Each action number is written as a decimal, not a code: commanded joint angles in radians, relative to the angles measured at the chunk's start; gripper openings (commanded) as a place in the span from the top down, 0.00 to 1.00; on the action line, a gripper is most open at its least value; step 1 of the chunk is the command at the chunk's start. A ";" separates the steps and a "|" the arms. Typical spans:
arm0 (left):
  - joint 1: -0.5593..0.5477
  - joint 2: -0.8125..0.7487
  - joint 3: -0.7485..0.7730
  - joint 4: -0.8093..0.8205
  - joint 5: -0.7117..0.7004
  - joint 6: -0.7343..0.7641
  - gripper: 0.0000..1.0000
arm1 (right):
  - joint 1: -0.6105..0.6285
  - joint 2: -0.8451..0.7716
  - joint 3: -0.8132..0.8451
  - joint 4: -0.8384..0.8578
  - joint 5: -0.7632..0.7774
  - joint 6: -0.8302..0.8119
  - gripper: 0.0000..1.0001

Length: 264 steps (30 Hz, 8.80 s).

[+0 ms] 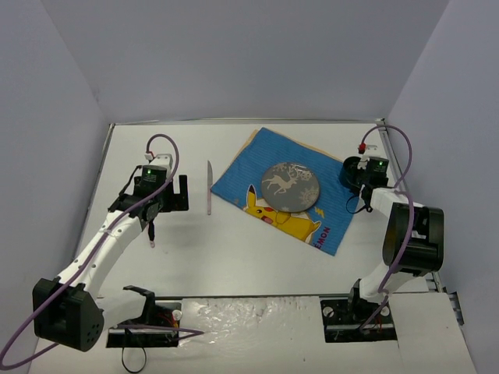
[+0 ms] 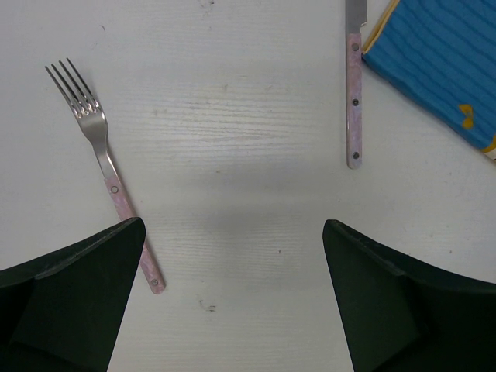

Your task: Set the dinner table for one person

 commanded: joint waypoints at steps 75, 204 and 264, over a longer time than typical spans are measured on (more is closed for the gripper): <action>0.299 0.199 0.039 0.118 -0.004 -0.181 1.00 | 0.407 -0.730 0.100 -0.306 -0.180 0.258 0.02; -0.109 0.631 0.470 -0.034 -0.147 -0.072 1.00 | 0.409 -0.821 0.196 -0.595 -0.110 0.206 0.01; -0.831 1.424 1.511 -0.050 -0.027 -0.270 0.97 | 0.417 -1.023 0.457 -0.729 -0.063 0.224 0.00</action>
